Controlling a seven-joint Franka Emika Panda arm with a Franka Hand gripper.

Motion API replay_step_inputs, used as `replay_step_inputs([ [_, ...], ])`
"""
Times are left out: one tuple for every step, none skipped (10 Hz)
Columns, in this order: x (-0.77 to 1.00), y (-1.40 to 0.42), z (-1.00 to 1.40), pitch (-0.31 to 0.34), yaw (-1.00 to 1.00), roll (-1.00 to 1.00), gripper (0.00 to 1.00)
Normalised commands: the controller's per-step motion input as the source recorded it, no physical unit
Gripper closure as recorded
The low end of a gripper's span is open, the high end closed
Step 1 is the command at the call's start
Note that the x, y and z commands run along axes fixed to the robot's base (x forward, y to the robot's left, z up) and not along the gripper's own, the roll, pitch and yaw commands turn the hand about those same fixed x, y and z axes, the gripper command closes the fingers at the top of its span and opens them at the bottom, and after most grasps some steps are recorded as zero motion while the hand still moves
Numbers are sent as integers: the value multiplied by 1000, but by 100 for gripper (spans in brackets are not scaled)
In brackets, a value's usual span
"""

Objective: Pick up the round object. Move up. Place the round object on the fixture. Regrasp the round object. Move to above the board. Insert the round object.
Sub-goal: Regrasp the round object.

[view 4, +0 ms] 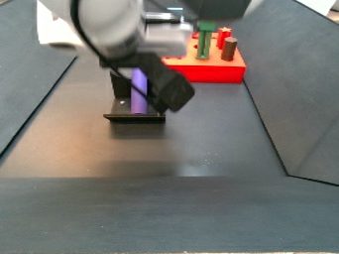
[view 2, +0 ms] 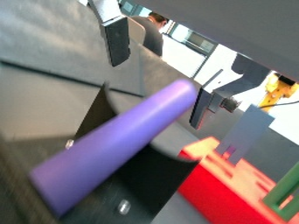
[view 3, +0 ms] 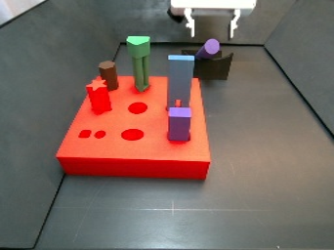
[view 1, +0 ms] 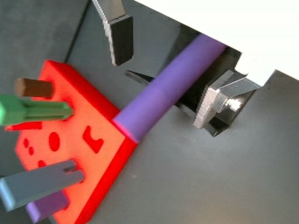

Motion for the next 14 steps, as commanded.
replay_step_inputs([
  [-37,5,904,54,24,57,0],
  [-29,4,673,75,13,48,0],
  [-24,6,431,84,0,43,0],
  [-24,3,245,82,-12,43,0],
  [-3,-1000,928,51,34,1000,0],
  [4,-1000,855,50,33,1000,0],
  [-20,-1000,853,43,32,1000,0],
  [-70,-1000,796,33,32,1000,0],
  [-78,-862,615,29,31,1000,0],
  [-58,-621,315,25,31,1000,0],
  [-46,-497,168,24,31,1000,0],
  [-21,-238,51,22,32,1000,0],
  [-27,-62,60,21,32,1000,0],
  [-29,-32,34,17,33,1000,0],
])
